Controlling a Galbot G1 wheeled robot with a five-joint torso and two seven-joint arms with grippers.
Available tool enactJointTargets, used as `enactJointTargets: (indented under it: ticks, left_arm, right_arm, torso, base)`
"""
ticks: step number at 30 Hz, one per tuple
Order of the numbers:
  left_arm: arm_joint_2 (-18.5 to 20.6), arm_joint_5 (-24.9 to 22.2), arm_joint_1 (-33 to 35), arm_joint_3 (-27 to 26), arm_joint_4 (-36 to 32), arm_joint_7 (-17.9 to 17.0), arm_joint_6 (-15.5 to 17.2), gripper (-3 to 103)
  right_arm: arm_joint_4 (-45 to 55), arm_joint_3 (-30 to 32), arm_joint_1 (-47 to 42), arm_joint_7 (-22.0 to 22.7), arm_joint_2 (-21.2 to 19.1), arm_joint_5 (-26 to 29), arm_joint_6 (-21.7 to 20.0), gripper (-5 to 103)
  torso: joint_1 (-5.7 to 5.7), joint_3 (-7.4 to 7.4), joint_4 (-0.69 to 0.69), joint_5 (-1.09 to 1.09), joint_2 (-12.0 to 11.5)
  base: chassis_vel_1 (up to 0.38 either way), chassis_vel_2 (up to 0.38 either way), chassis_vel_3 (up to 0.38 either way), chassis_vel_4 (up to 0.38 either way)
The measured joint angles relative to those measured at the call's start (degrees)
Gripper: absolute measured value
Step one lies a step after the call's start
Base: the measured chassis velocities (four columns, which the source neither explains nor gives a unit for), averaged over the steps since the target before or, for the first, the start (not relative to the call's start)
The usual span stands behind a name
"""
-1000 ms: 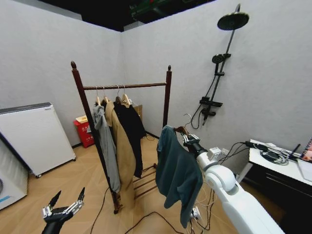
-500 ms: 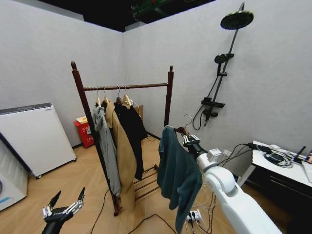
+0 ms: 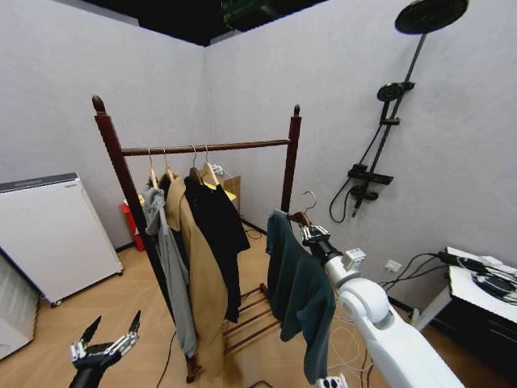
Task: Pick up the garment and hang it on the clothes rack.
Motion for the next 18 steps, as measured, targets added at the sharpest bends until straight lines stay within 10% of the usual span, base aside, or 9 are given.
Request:
enactJointTargets:
  ticks: [18]
  left_arm:
    - [0.0, 0.0, 0.0, 0.0, 0.0, 0.0, 0.0, 100]
  right_arm:
    - [-6.2, -2.8, 12.9, -1.7, -0.8, 3.6, -5.7, 10]
  torso:
    - [-0.01, 0.00, 0.03, 0.03, 0.0]
  base:
    - [0.070, 0.047, 0.048, 0.070]
